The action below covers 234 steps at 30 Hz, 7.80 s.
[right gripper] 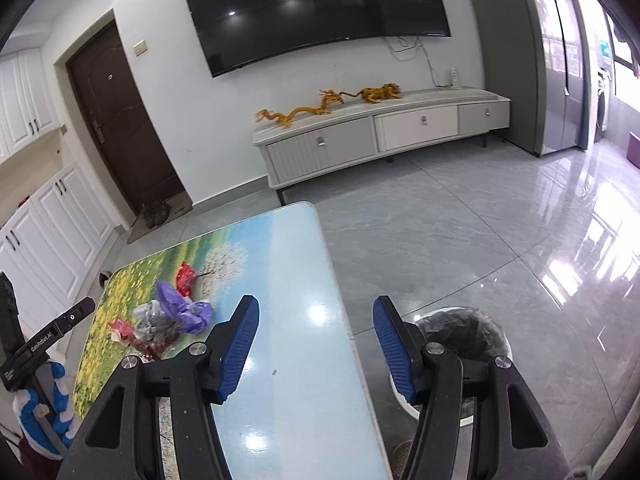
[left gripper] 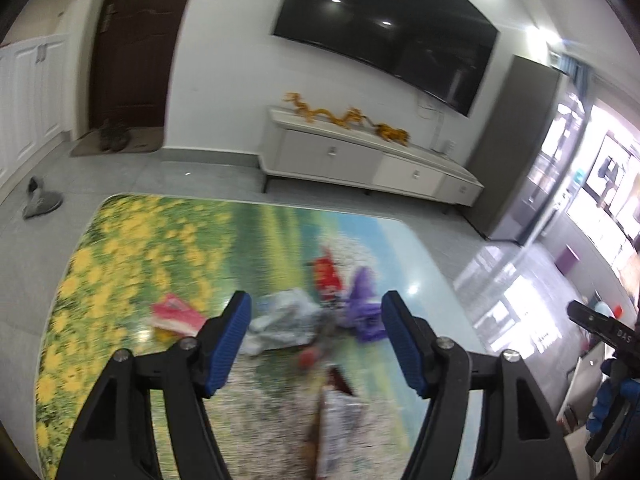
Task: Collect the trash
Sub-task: 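Move both tools back to the table toward the pink paper box, then grasp the pink paper box with the left gripper while the right grasps the purple bag, then carry both items to the bin and open both grippers over it, then move both tools back to the table toward the remaining wrappers, then grasp the brown snack wrapper with the left gripper while the right grasps a clear bag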
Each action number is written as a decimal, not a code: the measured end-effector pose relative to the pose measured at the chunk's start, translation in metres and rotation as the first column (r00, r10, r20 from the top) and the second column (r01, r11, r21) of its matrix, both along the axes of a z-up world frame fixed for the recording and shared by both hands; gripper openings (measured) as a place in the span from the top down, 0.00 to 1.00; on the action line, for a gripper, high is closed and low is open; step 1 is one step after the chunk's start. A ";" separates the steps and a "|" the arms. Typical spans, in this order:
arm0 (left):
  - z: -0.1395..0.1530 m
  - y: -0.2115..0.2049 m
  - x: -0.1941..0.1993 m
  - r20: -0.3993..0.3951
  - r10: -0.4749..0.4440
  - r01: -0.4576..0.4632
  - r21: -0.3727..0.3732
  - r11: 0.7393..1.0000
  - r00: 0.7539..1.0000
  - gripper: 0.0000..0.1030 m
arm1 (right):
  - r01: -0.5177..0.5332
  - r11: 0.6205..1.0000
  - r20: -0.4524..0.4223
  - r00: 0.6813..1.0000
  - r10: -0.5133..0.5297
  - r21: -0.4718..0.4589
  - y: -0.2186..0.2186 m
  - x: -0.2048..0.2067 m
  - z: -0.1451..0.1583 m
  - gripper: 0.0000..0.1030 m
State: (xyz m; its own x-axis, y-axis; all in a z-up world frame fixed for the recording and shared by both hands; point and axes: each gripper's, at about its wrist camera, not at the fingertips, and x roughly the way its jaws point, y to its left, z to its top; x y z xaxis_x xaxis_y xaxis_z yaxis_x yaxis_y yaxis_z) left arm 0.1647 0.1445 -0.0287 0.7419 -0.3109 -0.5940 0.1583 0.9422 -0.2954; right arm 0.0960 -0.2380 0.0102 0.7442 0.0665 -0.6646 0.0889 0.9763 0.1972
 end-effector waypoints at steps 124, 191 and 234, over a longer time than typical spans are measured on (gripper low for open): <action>-0.108 -0.457 0.032 -0.336 -0.599 0.662 0.110 0.741 0.727 0.84 | 0.324 0.907 -0.354 0.909 -0.219 0.271 -0.218 0.005 -0.212 0.53; -0.002 -0.095 -0.029 0.014 -0.135 0.132 0.104 0.986 0.991 0.51 | 0.145 0.984 -0.015 0.989 -0.144 0.101 -0.050 -0.032 -0.018 0.43; -0.095 -0.055 -0.073 -0.156 -0.271 0.290 0.113 0.950 0.950 0.81 | -0.399 0.862 -0.201 0.859 0.470 0.312 0.180 0.092 -0.107 0.43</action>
State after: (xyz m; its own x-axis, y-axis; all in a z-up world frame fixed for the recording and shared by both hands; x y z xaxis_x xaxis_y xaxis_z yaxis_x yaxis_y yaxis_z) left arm 0.0920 0.0900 -0.1232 0.5449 -0.4061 -0.7336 0.3889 0.8975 -0.2079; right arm 0.1875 -0.0580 -0.0965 0.4004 0.5323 -0.7459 -0.2501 0.8465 0.4699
